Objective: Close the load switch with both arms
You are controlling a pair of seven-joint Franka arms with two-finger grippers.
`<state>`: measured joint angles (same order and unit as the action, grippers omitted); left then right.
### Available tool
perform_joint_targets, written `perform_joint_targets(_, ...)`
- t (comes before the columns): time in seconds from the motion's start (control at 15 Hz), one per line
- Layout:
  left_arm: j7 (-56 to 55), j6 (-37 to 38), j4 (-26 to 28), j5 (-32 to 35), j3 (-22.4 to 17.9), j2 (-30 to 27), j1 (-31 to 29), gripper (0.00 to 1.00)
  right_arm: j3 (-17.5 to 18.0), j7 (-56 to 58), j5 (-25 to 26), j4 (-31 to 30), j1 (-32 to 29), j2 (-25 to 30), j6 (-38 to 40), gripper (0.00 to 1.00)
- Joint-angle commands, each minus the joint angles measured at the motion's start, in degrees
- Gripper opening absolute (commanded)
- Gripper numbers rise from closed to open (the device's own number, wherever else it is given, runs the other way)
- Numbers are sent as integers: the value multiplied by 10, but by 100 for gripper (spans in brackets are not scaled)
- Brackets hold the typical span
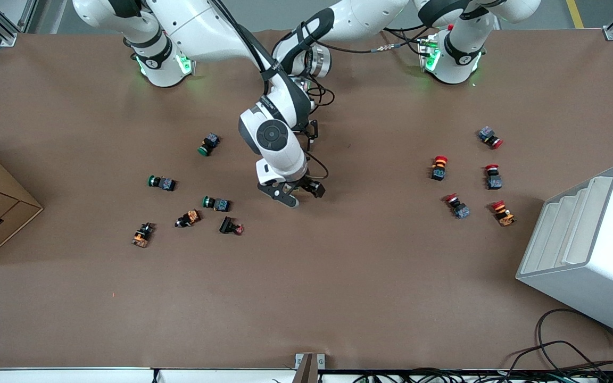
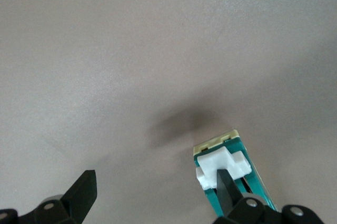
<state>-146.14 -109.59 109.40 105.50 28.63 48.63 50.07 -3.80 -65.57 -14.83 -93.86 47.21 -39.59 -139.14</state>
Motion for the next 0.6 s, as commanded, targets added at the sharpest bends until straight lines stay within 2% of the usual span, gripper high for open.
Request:
perform_joint_targets(0.0,-4,3,-10,10,-4,15,1,100,4,12,4,14,-14,-13,-5,100)
perform_joint_targets(0.53,2,3,-11,7,-4,9,1,100,4,51,8,34,-53,-10,19,100)
